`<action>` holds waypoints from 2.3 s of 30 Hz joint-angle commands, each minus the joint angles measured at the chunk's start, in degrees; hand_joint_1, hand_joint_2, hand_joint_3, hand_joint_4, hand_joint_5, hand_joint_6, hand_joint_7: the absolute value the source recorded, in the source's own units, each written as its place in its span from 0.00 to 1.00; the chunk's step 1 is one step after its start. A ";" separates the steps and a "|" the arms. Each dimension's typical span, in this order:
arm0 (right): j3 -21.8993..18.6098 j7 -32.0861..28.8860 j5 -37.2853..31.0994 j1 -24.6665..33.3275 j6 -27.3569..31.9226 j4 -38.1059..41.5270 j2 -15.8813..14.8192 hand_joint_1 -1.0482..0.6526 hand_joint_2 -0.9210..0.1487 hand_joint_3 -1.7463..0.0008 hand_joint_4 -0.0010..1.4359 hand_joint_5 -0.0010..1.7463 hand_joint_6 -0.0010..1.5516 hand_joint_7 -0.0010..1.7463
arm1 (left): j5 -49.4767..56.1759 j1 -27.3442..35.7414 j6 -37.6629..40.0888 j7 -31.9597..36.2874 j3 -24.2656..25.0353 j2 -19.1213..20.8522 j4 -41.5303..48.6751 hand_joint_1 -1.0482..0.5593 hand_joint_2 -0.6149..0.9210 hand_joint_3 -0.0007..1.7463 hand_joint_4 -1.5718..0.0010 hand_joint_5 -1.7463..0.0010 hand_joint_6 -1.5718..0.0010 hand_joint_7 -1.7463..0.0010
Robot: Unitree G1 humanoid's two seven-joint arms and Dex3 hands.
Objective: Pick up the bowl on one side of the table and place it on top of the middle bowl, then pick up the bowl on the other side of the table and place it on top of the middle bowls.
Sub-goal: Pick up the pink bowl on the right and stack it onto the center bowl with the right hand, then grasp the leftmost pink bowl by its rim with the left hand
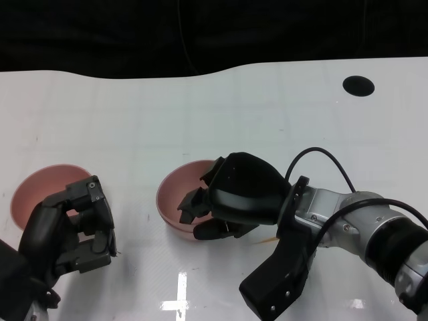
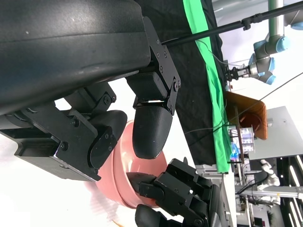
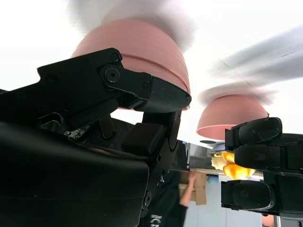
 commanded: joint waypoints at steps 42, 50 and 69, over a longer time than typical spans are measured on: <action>-3.90 1.71 1.16 -0.39 0.12 -12.62 -5.25 0.13 0.00 0.52 0.72 0.70 0.60 0.26 | -2.40 -0.87 3.23 -1.29 1.24 0.99 0.06 0.75 0.74 0.83 0.37 0.00 0.45 0.00; -9.72 7.68 7.80 3.72 -1.93 -21.65 -10.72 0.13 0.00 0.53 0.70 0.67 0.60 0.27 | -1.93 0.02 3.40 -0.51 0.79 1.03 -0.84 0.80 0.78 0.83 0.33 0.00 0.46 0.00; -27.19 22.67 32.97 20.72 -7.82 -28.27 -17.27 0.18 0.00 0.65 0.66 0.48 0.58 0.18 | -2.33 0.09 1.31 -1.81 0.81 0.98 -0.26 0.81 0.81 0.81 0.31 0.00 0.48 0.00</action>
